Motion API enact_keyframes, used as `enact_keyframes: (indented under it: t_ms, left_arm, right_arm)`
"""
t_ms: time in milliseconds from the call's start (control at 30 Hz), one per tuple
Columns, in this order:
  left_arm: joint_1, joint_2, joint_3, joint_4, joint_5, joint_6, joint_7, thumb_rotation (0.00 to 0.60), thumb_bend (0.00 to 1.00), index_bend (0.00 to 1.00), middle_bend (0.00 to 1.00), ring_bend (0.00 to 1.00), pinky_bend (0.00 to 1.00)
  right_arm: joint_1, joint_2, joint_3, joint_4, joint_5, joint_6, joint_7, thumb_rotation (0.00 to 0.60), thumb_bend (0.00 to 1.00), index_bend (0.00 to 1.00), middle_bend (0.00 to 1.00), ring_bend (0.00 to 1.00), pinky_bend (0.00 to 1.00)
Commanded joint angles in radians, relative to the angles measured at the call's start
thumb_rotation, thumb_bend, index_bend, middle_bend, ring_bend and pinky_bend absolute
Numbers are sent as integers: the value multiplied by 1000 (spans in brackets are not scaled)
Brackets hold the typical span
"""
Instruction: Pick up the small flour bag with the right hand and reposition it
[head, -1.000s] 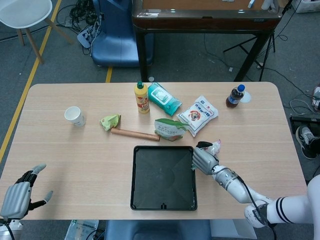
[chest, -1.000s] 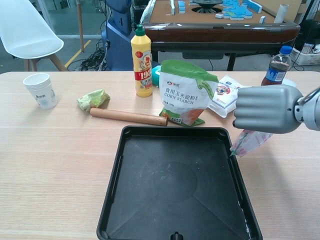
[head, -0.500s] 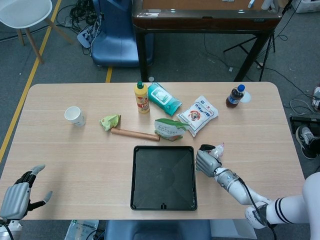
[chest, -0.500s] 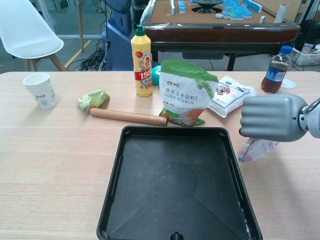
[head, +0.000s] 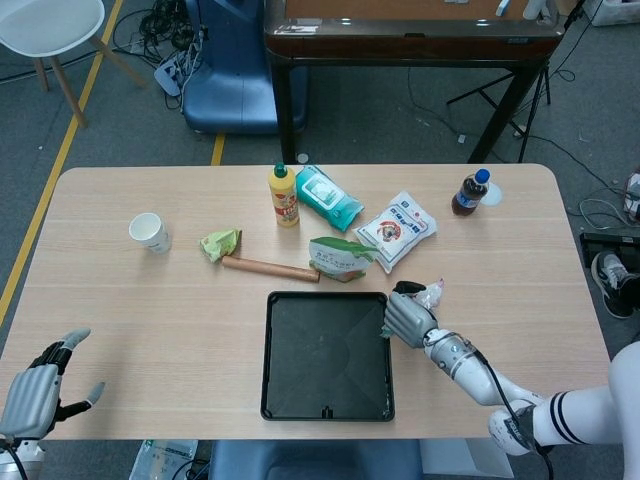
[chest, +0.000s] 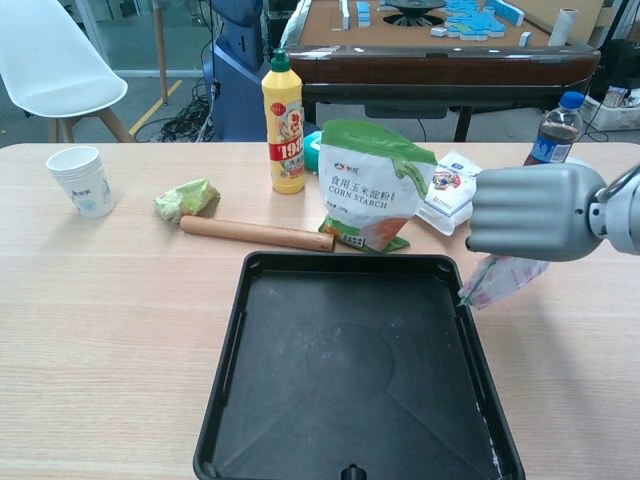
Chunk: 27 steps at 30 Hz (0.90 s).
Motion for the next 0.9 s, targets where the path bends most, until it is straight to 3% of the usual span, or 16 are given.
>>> enact_keyframes:
  t_ms: [33,233,567,733,900]
  left_arm:
    - [0,1,0,1,-1,-1,-1,600,238,147,176,172,268]
    - [0,-1,2,2,1,-3,-2,600,237,147,175,169,268]
    - [1,-2,0,5,0,1,-7,600,238,147,171,164,268]
    - [2,-2,-2,4,-1,2,-5,600,238,147,169,158,268]
    - [1,-2,-3,-1,-3,0,2,600,237,147,167,152,268]
  right_arm:
    - [10,-29,-15,17,44,-2,-36,600,562,769,647,476,558]
    - [26,-50,-34,8,83,12,-70,600,559,776,654,476,558]
    - [15,-17,-13,-14,43,59,41,600,540,777,654,476,558]
    - [-39,-37,4,22,-42,91,184,600,514,777,654,476,558]
    - [-126,-69,28,96,-215,163,418,600,481,777,651,476,558]
